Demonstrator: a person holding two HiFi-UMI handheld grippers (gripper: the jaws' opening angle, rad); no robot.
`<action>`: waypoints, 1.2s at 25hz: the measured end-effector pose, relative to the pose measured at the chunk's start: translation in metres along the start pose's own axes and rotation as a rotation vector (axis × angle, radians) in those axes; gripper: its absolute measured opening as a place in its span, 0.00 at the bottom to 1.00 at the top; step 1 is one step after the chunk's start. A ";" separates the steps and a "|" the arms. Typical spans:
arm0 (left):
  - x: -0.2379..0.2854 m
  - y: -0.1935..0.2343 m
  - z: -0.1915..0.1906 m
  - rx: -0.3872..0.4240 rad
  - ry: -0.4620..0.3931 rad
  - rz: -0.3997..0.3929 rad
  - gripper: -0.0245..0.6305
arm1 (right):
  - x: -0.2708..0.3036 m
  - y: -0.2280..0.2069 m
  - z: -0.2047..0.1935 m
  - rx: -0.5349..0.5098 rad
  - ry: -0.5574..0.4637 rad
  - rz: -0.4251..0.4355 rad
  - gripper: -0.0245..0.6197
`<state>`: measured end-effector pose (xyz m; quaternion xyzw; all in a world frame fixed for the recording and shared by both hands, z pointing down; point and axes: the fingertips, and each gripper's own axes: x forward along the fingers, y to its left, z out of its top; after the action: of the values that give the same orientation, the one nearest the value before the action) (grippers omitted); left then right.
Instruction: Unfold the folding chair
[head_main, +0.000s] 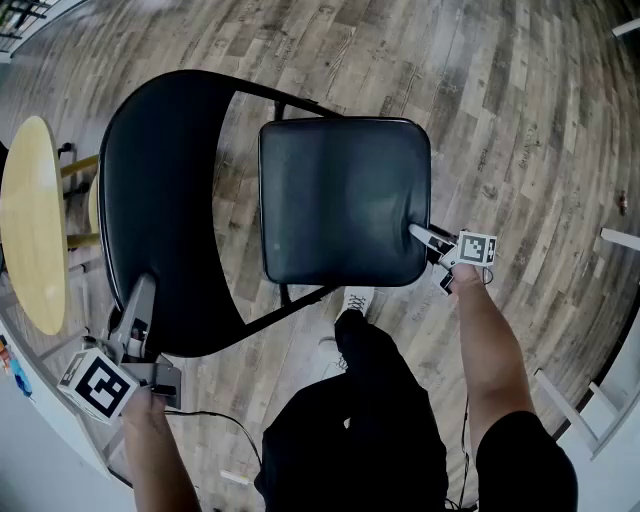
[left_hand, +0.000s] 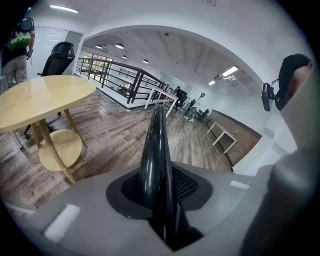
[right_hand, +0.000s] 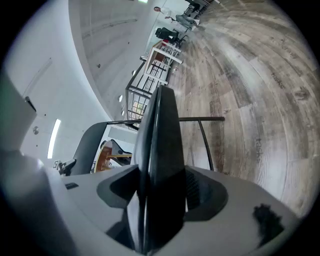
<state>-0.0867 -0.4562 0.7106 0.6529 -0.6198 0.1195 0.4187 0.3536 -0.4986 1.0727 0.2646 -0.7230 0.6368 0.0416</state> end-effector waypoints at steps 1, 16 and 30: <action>0.000 -0.001 0.000 0.001 0.002 -0.004 0.20 | 0.000 -0.002 -0.001 0.007 -0.005 -0.004 0.45; 0.001 0.000 -0.002 0.028 0.000 0.042 0.22 | -0.017 -0.004 0.003 -0.042 -0.131 -0.076 0.46; -0.043 -0.001 0.020 -0.059 -0.109 0.017 0.33 | -0.093 0.108 0.001 -0.076 -0.180 -0.174 0.46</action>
<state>-0.1018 -0.4396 0.6692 0.6404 -0.6507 0.0689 0.4022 0.3863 -0.4637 0.9384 0.3806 -0.7218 0.5765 0.0417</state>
